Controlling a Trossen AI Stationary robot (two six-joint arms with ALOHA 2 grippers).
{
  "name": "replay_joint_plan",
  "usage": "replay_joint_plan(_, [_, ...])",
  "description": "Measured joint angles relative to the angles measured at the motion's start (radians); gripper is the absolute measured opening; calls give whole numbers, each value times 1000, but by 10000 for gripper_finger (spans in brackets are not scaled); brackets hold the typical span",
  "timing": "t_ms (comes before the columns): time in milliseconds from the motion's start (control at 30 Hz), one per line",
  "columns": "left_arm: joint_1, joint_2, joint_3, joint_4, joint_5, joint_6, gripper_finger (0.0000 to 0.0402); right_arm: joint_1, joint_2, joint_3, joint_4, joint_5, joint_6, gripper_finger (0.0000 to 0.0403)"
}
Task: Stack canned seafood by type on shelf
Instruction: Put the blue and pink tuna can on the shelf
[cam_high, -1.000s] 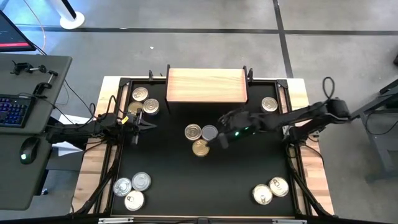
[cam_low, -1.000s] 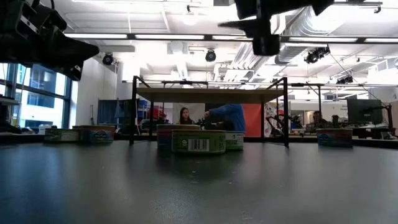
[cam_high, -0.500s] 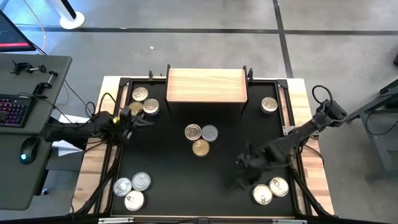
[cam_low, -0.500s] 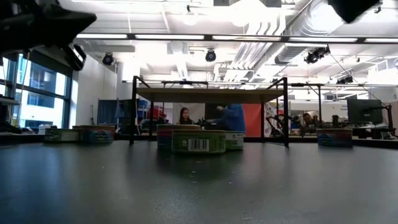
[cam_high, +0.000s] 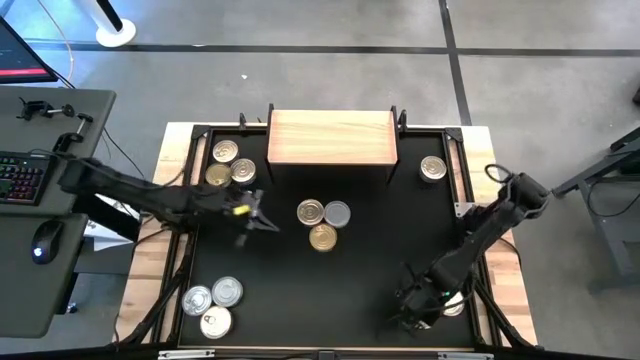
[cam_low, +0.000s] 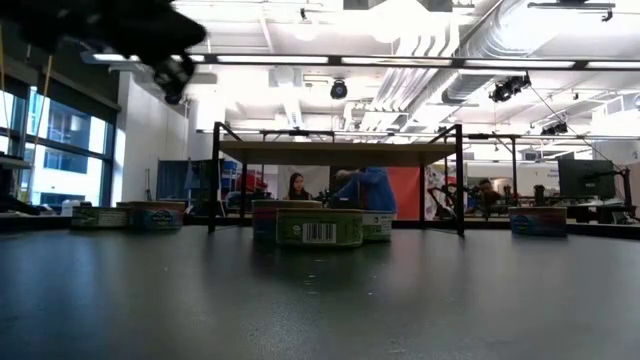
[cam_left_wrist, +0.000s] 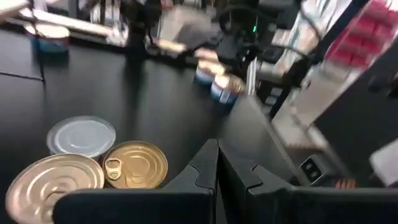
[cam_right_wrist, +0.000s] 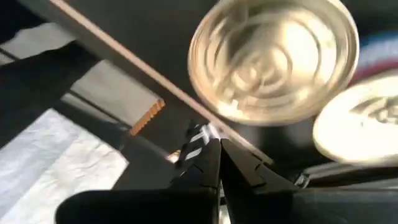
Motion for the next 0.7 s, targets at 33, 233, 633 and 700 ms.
replay_joint_plan(33, [-5,55,31,-1,0,15,0,-4,19,0,-6,5,-20,0])
replay_joint_plan(233, [-40,339,238,30,10,55,0,-35,104,2,-52,40,-140,0])
replay_joint_plan(633, [-152,638,475,37,-38,29,0,-147,127,7,154,370,-419,0])
replay_joint_plan(700, [-164,666,488,36,-62,3,0,-179,130,6,221,423,-477,0])
